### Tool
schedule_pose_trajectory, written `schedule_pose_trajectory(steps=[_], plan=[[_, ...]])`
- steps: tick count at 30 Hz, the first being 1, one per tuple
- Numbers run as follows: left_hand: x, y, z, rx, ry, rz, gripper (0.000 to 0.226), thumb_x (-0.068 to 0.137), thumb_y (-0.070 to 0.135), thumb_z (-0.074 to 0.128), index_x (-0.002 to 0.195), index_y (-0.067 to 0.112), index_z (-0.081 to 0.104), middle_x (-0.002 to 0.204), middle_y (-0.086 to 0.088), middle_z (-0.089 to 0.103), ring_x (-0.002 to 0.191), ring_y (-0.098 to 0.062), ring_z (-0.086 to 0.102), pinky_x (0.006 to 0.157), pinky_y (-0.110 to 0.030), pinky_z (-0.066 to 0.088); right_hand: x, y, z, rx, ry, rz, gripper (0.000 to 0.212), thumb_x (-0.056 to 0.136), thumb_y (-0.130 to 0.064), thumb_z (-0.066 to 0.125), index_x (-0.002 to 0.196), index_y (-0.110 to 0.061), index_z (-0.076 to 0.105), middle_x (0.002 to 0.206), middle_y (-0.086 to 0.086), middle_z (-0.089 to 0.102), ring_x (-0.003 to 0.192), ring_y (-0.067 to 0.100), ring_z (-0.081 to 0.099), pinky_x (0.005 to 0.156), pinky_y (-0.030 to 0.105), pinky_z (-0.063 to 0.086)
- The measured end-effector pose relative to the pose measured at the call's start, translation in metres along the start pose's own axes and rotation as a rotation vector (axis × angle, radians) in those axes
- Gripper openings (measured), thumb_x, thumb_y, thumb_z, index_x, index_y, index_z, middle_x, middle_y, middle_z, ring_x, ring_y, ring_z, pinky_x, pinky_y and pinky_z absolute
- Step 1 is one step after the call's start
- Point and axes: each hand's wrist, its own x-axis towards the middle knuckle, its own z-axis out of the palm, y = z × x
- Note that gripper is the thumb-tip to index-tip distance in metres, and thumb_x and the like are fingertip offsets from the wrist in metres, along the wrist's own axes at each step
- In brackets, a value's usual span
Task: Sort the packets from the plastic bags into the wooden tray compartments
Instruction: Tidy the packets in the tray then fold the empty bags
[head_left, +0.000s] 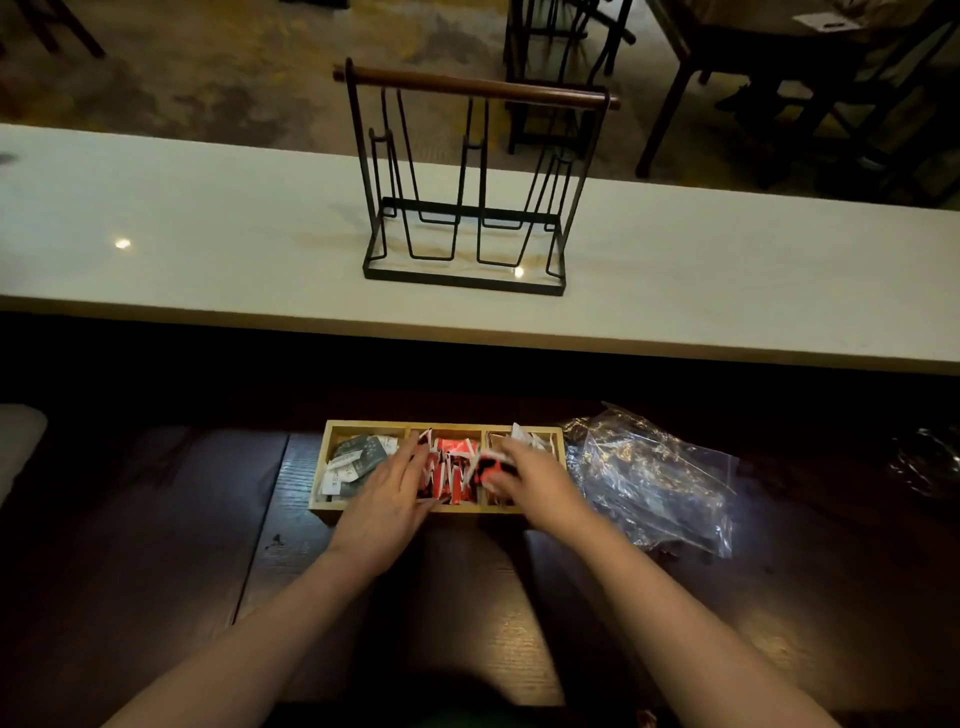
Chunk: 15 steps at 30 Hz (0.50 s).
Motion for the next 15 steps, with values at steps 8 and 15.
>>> schedule_pose_trajectory(steps=[8, 15], plan=[[0.009, 0.003, 0.005, 0.014, -0.050, -0.028, 0.066, 0.092, 0.046, 0.048, 0.146, 0.014, 0.027, 0.154, -0.008, 0.031, 0.142, -0.024, 0.029, 0.116, -0.040, 0.028, 0.072, -0.023, 0.040, -0.567, 0.169, -0.289, 0.036, 0.084, -0.005, 0.056, 0.120, -0.012, 0.055, 0.117, 0.009, 0.058, 0.110, 0.027, 0.052, 0.090, 0.039, 0.045], [0.020, 0.010, -0.005, -0.113, 0.002, -0.015, 0.086, 0.087, 0.035, 0.063, 0.150, 0.013, 0.008, 0.161, -0.004, 0.009, 0.147, -0.016, 0.009, 0.120, -0.032, 0.015, 0.074, -0.013, 0.060, -0.599, 0.075, -0.232, 0.031, 0.092, -0.012, 0.045, 0.122, -0.007, 0.049, 0.123, 0.013, 0.049, 0.113, 0.029, 0.046, 0.094, 0.040, 0.039]])
